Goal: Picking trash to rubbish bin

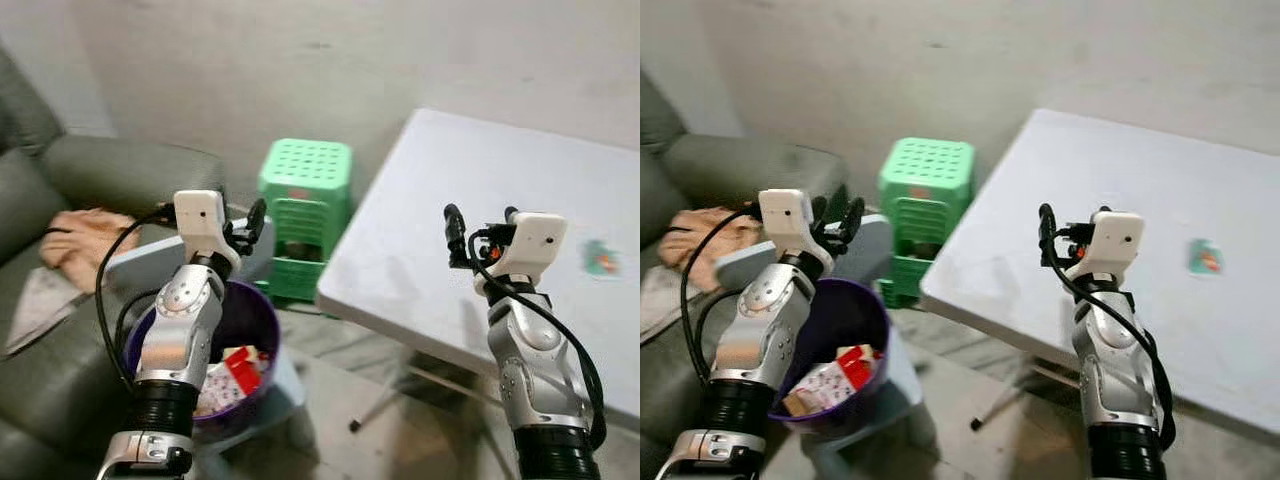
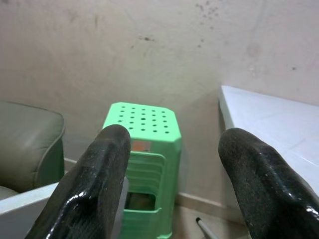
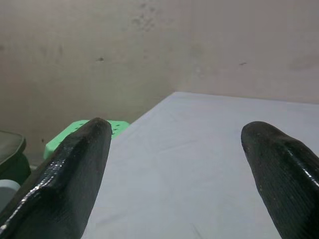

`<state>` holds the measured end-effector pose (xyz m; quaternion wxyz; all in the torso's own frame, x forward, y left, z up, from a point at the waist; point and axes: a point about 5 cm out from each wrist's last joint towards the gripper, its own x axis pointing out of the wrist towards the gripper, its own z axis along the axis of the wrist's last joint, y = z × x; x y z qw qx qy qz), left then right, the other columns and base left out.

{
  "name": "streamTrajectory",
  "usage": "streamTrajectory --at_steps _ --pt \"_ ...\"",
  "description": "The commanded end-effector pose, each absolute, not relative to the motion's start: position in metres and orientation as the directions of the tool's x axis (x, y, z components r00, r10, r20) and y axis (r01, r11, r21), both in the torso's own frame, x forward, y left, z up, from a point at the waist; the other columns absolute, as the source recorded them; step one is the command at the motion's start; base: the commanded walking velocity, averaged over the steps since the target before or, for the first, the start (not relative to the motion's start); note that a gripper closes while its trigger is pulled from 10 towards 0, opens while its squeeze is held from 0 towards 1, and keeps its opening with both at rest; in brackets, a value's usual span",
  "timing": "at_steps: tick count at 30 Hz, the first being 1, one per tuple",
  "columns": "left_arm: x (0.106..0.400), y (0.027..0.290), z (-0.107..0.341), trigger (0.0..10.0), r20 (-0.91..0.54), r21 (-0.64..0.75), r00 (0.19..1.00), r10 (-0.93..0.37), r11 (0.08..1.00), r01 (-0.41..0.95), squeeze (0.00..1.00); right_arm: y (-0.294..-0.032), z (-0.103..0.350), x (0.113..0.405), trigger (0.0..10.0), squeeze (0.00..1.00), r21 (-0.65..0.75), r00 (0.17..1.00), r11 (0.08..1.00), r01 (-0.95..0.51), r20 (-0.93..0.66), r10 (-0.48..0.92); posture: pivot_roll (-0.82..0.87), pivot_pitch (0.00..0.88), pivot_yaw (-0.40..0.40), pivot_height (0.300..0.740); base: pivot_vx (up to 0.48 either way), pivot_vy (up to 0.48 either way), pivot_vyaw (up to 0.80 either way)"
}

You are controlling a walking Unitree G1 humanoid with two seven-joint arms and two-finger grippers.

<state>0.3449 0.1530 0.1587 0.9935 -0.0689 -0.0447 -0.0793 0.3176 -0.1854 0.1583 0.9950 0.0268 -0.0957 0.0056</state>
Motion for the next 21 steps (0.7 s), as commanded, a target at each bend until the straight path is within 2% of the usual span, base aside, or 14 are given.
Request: streamTrajectory --at_steps 1,12,21 --pt "0.3446 0.1518 0.1634 10.0 0.122 -0.121 0.979 -0.162 0.977 0.177 0.00 -0.1860 0.1615 0.3184 10.0 0.00 0.056 0.980 0.998 -0.015 0.197 0.004 0.06 0.022 -0.019 0.740 0.000 0.000 -0.73" --pt "0.3439 0.1500 0.1634 10.0 0.125 -0.112 0.977 -0.172 0.976 0.186 0.00 -0.1876 0.1617 0.3191 10.0 0.00 0.061 0.981 0.998 0.003 0.192 -0.015 0.06 0.024 -0.023 0.740 0.000 0.000 -0.73" --pt "0.3428 0.1494 0.1606 10.0 0.109 -0.102 0.977 -0.183 0.976 0.194 0.00 -0.1863 0.1632 0.3181 10.0 0.00 0.074 0.980 0.997 0.005 0.199 -0.020 0.05 0.026 -0.024 0.740 0.000 0.000 0.00"
